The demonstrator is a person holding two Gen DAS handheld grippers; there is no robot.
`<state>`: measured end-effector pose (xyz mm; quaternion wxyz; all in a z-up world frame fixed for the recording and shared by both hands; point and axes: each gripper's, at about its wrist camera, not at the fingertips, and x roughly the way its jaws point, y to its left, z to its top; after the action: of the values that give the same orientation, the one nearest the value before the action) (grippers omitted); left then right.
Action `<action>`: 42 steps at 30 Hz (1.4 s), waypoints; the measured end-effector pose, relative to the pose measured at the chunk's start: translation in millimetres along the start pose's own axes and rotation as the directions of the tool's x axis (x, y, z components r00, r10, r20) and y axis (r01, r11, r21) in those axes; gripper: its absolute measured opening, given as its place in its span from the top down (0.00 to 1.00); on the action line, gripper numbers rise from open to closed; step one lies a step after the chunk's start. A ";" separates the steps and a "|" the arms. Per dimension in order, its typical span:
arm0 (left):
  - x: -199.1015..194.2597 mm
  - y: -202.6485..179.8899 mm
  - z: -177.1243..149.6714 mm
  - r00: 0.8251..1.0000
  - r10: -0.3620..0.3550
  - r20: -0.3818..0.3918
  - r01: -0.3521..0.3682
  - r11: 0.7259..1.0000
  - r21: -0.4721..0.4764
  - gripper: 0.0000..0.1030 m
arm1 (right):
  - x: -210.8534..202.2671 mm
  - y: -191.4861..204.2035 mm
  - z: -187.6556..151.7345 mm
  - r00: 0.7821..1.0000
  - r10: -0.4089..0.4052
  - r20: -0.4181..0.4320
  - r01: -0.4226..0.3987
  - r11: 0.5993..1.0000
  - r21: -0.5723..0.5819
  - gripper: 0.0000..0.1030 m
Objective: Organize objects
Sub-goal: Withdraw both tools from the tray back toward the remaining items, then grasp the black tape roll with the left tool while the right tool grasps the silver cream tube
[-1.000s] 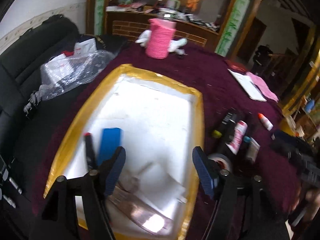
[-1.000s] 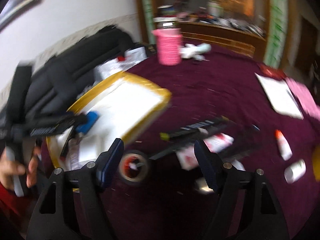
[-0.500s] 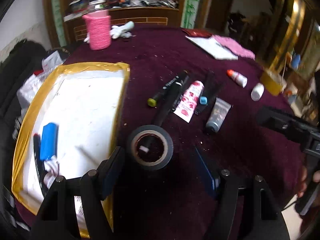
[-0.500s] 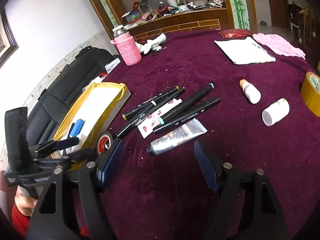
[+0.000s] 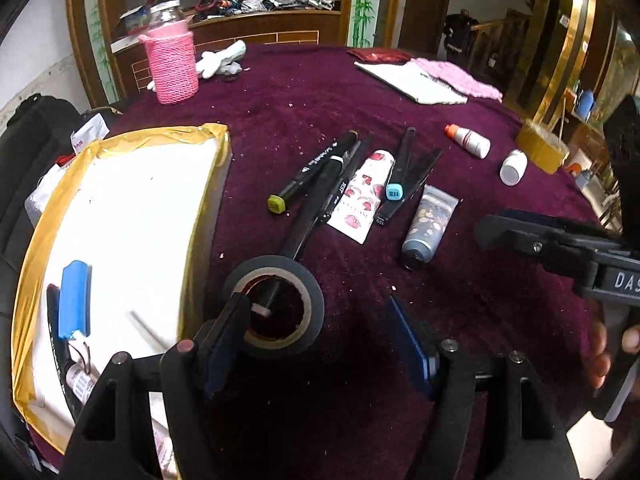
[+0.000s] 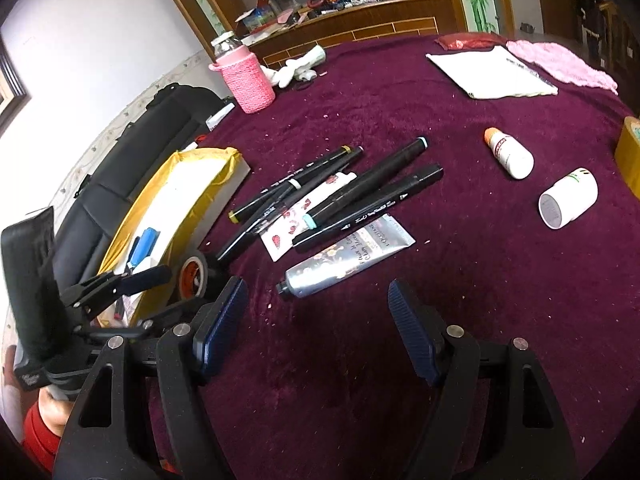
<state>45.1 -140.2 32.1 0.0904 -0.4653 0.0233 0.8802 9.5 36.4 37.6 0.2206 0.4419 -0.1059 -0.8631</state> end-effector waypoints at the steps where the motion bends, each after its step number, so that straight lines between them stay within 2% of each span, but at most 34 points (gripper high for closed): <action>1: 5.0 -1.5 0.9 1.000 0.003 -0.015 -0.003 1.000 0.004 0.49 | 2.3 -1.2 1.3 1.000 0.002 -0.005 -0.002 1.000 0.003 0.28; 2: 11.7 -2.6 1.5 0.999 0.004 -0.039 -0.004 1.000 0.005 0.56 | 4.5 -2.4 2.3 1.000 0.003 -0.010 -0.003 1.000 0.005 0.28; 3: 19.1 -3.3 1.7 0.998 0.002 -0.064 -0.002 1.000 0.001 0.67 | 6.9 -3.7 3.4 1.000 0.003 -0.015 -0.003 1.000 0.006 0.28; 4: 24.0 -3.7 1.7 0.997 0.007 -0.078 -0.007 1.000 0.000 0.71 | 9.4 -5.7 4.2 1.000 0.005 -0.021 -0.005 1.000 0.007 0.28; 6: 27.5 -5.4 1.3 0.997 0.015 -0.073 -0.015 1.000 0.006 0.73 | 12.8 -8.3 5.7 0.999 0.006 -0.032 -0.005 1.000 0.007 0.28; 8: 27.1 -6.5 1.5 0.997 0.008 -0.076 -0.007 1.000 0.010 0.82 | 14.6 -12.2 7.3 0.999 0.000 -0.037 0.000 1.000 0.005 0.28; 10: 22.2 -6.6 0.1 0.997 -0.015 -0.076 0.015 1.000 0.007 0.85 | 15.1 -17.1 8.4 0.999 -0.011 -0.040 0.011 1.000 0.003 0.28; 13: 7.9 -6.6 -6.6 0.985 -0.151 -0.084 0.148 0.988 -0.040 0.87 | 15.9 -24.9 12.0 0.998 -0.030 -0.058 0.030 1.000 0.000 0.28; 17: -4.9 -24.1 -15.9 0.976 -0.203 -0.081 0.204 0.979 0.009 0.88 | 13.8 -30.7 19.2 0.995 -0.063 -0.081 0.060 0.998 -0.030 0.28; 20: -1.7 -31.0 -17.4 0.961 -0.261 -0.093 0.263 0.965 0.004 0.88 | 17.0 -30.0 25.1 0.990 -0.068 -0.120 0.062 0.997 -0.050 0.28; 26: 2.7 -33.7 -18.4 0.961 -0.256 -0.108 0.259 0.966 0.017 0.88 | 39.0 -9.8 30.2 0.983 -0.052 -0.174 0.043 0.997 -0.059 0.28; 31: -22.1 -30.1 -18.5 0.966 -0.251 -0.058 0.254 0.966 0.051 0.86 | 64.9 6.7 35.1 0.972 -0.150 -0.180 0.144 0.988 -0.046 0.28; 34: -24.8 -27.0 -19.8 0.978 -0.200 -0.058 0.204 0.976 0.079 0.86 | 77.7 16.0 35.1 0.946 -0.266 -0.183 0.250 0.962 -0.109 0.28; 37: -15.7 -24.9 -22.8 0.982 -0.163 -0.090 0.171 0.982 0.085 0.85 | 78.0 18.8 31.5 0.932 -0.314 -0.180 0.288 0.944 -0.158 0.30; 41: -19.2 -24.3 -24.5 0.982 -0.169 -0.088 0.177 0.980 0.093 0.83 | 64.5 6.4 22.1 0.921 -0.343 -0.183 0.310 0.932 -0.185 0.30; 42: -20.5 -23.0 -24.1 0.982 -0.167 -0.085 0.174 0.980 0.094 0.76 | 58.7 -0.2 19.6 0.920 -0.347 -0.185 0.315 0.932 -0.181 0.30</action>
<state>80.1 -123.5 36.3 0.1880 -0.4939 0.0312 0.8484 -36.5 8.5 7.0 0.1133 0.5259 0.0591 -0.8409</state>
